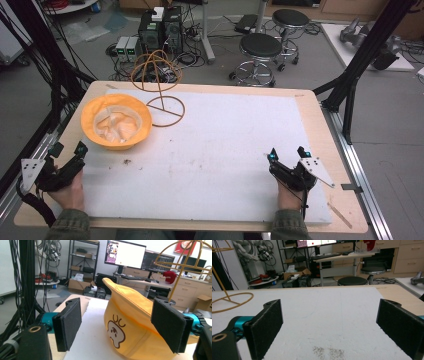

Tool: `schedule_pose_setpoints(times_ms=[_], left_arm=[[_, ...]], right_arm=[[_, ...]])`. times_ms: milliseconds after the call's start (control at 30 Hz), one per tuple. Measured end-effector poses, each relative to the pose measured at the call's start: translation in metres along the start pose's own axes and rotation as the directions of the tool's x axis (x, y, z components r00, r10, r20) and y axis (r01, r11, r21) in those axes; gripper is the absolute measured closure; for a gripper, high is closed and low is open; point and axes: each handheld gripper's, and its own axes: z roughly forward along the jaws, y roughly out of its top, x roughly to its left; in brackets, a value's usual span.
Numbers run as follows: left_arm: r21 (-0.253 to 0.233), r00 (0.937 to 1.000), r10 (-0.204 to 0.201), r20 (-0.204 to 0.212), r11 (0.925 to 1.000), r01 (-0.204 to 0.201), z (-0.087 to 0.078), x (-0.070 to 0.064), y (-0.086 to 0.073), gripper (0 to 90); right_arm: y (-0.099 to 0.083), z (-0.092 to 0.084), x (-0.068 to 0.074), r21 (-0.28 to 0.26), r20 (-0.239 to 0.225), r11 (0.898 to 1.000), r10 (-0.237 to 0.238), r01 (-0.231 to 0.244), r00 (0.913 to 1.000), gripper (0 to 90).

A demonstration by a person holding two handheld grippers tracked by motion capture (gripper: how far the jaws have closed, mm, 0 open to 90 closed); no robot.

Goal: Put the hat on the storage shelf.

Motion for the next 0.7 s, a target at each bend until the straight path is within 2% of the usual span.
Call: schedule_pose_setpoints(times_ms=[700], left_arm=[[0.001,0.9999,-0.013,0.003,0.9999,0.013,0.0001,0.0005,0.0000,24.8]], right_arm=[[-0.0006,0.0010,-0.0007,0.018,0.000,1.000,0.015,-0.015,0.9999,5.7]])
